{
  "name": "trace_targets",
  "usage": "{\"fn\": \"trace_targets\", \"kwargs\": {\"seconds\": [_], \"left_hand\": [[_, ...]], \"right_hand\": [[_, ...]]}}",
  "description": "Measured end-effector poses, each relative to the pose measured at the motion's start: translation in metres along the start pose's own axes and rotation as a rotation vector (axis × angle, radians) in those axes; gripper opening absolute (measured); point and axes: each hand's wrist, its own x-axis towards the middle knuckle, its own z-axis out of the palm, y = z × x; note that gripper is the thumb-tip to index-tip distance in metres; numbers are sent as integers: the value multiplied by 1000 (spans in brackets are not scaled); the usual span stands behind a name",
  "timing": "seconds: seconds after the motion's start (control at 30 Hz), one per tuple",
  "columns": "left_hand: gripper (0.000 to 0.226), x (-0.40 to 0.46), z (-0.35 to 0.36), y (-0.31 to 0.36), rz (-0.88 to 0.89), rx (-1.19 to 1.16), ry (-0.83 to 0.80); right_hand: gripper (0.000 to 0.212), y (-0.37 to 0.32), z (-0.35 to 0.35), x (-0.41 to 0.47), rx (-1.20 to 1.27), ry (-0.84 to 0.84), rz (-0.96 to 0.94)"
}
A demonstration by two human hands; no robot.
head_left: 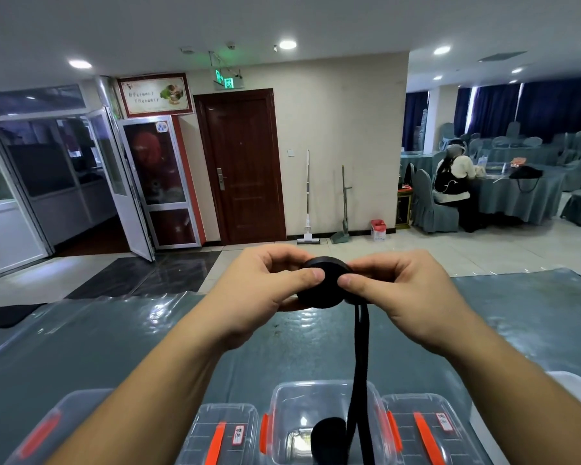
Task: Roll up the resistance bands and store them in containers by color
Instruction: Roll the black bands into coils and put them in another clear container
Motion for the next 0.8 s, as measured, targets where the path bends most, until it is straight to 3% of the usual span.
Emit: {"fn": "trace_targets", "kwargs": {"seconds": [0.17,0.3,0.37,0.53,0.73,0.8], "left_hand": [[12,2,-4,12,100,310,-42],[8,3,3,9,51,-71,72],[7,2,6,4,26,-127,87],[12,-1,-1,7,54,262,-80],[21,1,6,0,31,-146,58],[10,0,7,-3,18,-153,53]], "right_hand": [[17,-2,-1,3,-45,-97,12],[20,-3,4,3,213,-33,20],[20,-3,3,1,214,-28,13],[16,-5,-4,0,13,-138,69],[20,-5,2,0,197,-48,50],[18,-6,0,-1,179,-44,57]]}}
